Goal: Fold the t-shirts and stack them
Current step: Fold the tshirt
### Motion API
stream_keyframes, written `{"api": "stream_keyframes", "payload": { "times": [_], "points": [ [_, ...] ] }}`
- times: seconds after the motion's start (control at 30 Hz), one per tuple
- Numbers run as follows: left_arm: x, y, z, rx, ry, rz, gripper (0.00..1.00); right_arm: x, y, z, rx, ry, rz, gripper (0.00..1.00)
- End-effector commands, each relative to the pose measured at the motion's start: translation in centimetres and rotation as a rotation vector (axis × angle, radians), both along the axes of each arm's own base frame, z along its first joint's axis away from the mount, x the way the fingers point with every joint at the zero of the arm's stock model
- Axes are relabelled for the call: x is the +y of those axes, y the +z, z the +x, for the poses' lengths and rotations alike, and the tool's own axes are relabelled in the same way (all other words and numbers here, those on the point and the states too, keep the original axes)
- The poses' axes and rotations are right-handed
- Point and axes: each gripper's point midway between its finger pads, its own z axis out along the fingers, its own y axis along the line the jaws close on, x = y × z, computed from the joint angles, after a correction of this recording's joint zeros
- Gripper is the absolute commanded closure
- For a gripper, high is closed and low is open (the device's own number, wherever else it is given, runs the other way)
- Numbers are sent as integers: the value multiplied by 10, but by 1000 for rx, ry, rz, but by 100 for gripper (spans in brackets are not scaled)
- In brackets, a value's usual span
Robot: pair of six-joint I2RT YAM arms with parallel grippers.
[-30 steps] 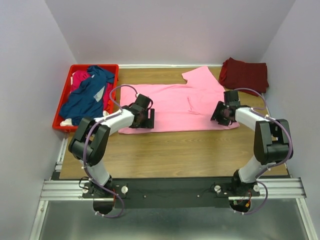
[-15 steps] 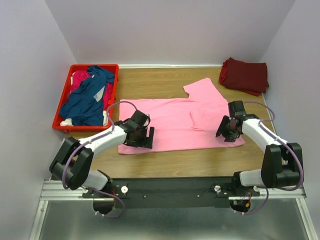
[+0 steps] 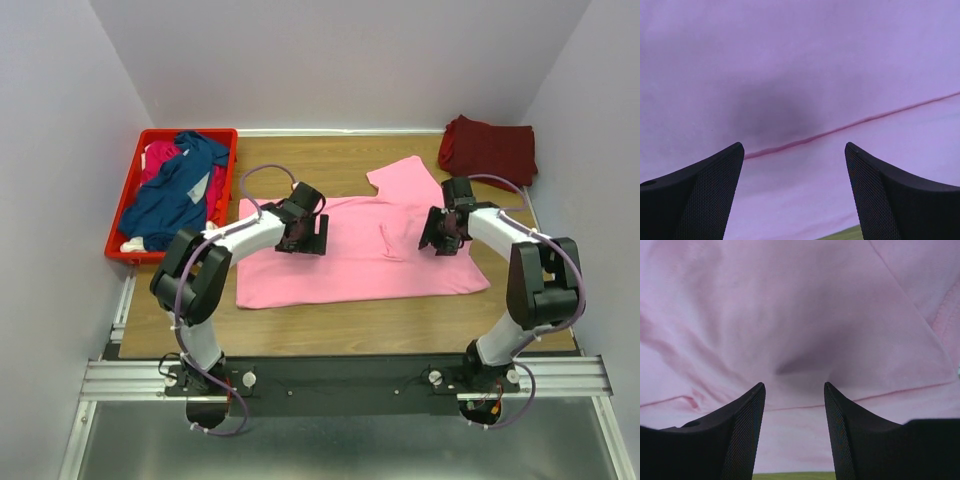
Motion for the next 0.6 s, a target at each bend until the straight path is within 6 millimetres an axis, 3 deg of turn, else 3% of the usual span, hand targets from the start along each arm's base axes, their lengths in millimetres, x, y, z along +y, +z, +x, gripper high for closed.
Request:
{"api": "stream_keyframes", "payload": {
  "times": [0.0,0.17,0.27,0.3,0.33,0.47,0.57],
  "points": [
    [16,-27,-3,24,12,84,10,0,-21,-7,37,35,-21,42],
    [23,-43,-22,74,1,88,10,-6,-34,-34,83,25,-36,42],
    [31,-54,-42,124,-5,90,10,-8,-40,-59,118,-6,-28,42],
    [35,-58,-54,148,-11,90,10,-8,-46,-75,161,-21,-22,42],
    [40,-60,-61,160,-10,97,10,-8,-44,-77,163,-20,-19,42],
    [52,-59,-89,192,-18,90,10,-9,-44,-114,234,-39,-5,42],
    [51,-44,-103,189,-33,48,10,-3,-20,-103,167,-40,28,42]
  ]
}}
